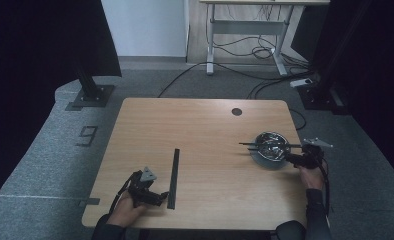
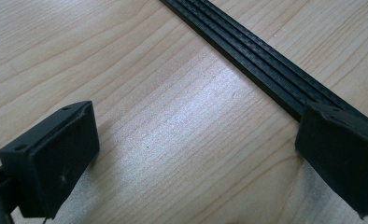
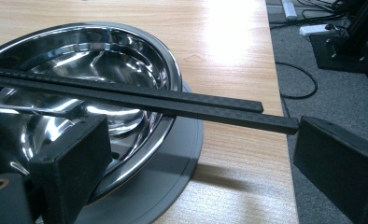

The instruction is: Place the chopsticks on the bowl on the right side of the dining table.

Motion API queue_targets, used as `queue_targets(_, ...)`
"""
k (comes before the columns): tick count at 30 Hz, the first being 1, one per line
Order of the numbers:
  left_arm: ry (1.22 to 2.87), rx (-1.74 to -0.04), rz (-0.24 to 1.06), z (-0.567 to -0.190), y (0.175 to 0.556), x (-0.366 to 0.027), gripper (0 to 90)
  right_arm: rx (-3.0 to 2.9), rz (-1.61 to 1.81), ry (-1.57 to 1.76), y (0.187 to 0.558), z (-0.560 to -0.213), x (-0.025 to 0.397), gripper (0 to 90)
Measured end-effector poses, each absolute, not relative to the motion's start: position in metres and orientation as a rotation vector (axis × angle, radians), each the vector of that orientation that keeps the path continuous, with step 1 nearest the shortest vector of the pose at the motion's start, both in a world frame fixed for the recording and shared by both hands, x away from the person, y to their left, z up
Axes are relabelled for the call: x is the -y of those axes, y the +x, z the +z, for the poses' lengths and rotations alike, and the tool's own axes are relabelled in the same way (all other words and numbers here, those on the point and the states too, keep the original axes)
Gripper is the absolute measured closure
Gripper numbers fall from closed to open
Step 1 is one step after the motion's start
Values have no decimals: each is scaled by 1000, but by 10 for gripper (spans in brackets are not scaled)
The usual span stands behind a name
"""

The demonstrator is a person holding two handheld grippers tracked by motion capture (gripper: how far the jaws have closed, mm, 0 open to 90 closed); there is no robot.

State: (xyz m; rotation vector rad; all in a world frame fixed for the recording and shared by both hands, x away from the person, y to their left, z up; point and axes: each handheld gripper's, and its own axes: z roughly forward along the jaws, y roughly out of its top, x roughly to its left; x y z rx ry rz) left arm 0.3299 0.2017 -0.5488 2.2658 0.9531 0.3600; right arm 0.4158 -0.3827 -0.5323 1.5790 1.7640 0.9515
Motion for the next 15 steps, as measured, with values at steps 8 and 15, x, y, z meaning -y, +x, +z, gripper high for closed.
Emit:
queue_targets(8, 2266, -953, 359, -549, 330, -202, 0, -1783, 951, 1564, 415, -532, 380, 49)
queue_targets(15, 2266, -953, 360, -549, 330, -202, 0, -1796, 952, 1554, 416, -533, 378, 57)
